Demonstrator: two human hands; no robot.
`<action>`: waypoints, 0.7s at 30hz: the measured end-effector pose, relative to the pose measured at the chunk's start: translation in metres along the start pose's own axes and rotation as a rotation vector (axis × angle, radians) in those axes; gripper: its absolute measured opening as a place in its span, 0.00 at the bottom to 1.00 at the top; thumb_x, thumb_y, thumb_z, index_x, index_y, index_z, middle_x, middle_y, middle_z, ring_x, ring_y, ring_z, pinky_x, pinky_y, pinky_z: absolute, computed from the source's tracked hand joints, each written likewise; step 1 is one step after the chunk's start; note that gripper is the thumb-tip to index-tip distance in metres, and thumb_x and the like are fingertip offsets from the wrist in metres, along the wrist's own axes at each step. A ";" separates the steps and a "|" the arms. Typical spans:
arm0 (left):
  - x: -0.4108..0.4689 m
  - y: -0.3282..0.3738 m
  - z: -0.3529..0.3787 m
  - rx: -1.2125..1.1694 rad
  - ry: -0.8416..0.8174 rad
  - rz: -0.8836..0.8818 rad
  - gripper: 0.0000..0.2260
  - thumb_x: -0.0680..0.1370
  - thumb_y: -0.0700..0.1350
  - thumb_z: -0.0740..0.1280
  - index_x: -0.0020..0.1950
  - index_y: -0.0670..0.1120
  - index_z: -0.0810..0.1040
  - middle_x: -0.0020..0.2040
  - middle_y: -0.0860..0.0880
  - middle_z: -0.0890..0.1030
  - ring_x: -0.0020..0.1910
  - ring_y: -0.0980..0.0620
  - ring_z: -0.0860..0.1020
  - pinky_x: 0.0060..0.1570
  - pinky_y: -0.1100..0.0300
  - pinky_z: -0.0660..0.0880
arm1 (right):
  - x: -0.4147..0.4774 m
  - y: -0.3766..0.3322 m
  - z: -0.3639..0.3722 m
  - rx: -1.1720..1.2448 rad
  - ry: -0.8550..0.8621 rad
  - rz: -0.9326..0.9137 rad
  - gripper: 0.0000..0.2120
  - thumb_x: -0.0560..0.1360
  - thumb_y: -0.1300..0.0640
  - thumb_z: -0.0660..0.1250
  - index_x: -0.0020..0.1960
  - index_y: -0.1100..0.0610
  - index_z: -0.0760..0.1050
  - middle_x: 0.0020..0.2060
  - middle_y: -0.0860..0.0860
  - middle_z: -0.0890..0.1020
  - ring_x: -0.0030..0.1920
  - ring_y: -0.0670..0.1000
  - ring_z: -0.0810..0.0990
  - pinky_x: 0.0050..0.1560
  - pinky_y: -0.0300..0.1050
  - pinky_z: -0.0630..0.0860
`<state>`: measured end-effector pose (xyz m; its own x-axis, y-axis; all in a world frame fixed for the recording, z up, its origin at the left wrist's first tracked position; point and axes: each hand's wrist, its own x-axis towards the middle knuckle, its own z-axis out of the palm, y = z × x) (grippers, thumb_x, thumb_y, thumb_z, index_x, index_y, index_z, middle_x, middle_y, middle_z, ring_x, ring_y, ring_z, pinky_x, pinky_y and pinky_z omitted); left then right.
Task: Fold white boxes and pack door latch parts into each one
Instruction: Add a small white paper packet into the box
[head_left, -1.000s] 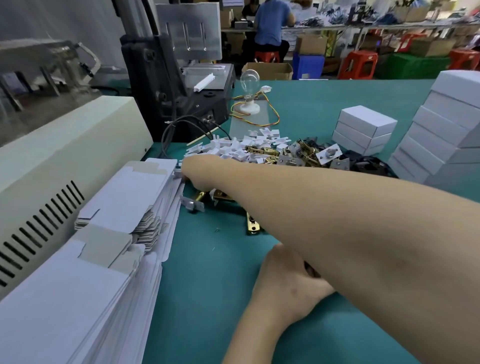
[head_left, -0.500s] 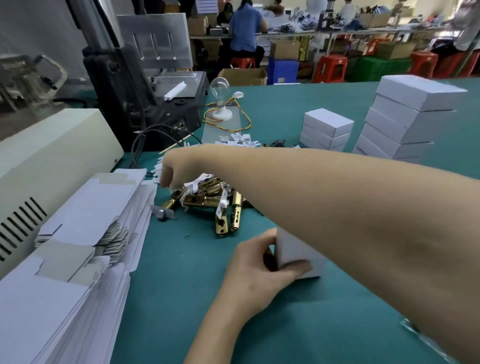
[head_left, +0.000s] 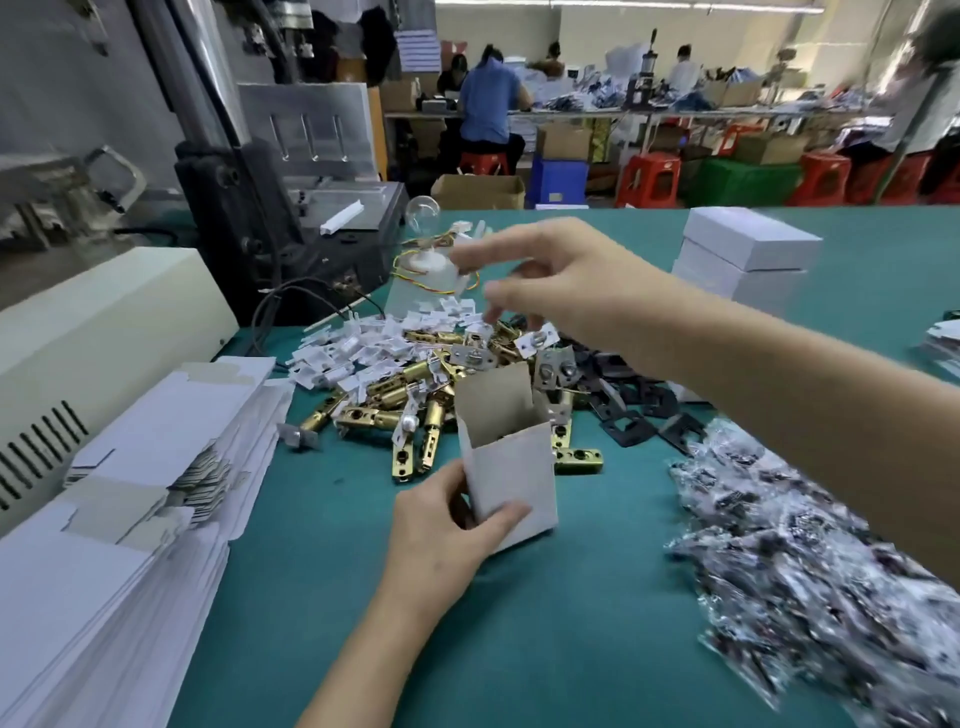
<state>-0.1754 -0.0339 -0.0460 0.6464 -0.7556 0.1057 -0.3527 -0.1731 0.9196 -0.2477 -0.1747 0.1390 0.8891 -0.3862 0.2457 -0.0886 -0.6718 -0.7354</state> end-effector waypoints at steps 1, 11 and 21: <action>-0.002 -0.006 -0.005 0.008 0.072 0.032 0.15 0.72 0.51 0.82 0.50 0.64 0.80 0.45 0.63 0.85 0.41 0.51 0.81 0.41 0.58 0.79 | -0.017 0.006 -0.001 -0.008 0.029 0.038 0.17 0.83 0.60 0.66 0.70 0.51 0.78 0.47 0.37 0.83 0.34 0.34 0.79 0.38 0.30 0.72; -0.006 -0.015 -0.001 0.078 0.101 0.113 0.12 0.68 0.47 0.76 0.36 0.63 0.78 0.27 0.58 0.76 0.27 0.59 0.71 0.26 0.69 0.66 | -0.089 0.008 0.059 -0.219 -0.088 0.187 0.20 0.81 0.43 0.65 0.68 0.52 0.75 0.63 0.46 0.73 0.48 0.48 0.77 0.58 0.52 0.76; -0.003 -0.017 -0.004 0.023 0.005 0.119 0.11 0.67 0.59 0.63 0.46 0.60 0.79 0.37 0.58 0.83 0.31 0.61 0.75 0.25 0.65 0.70 | -0.090 -0.003 0.081 -0.475 -0.183 0.194 0.27 0.81 0.31 0.49 0.52 0.53 0.71 0.52 0.50 0.75 0.52 0.57 0.76 0.46 0.52 0.66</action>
<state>-0.1685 -0.0263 -0.0600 0.6022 -0.7687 0.2156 -0.4424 -0.0966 0.8916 -0.2910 -0.0864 0.0679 0.8959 -0.4441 -0.0111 -0.4148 -0.8271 -0.3793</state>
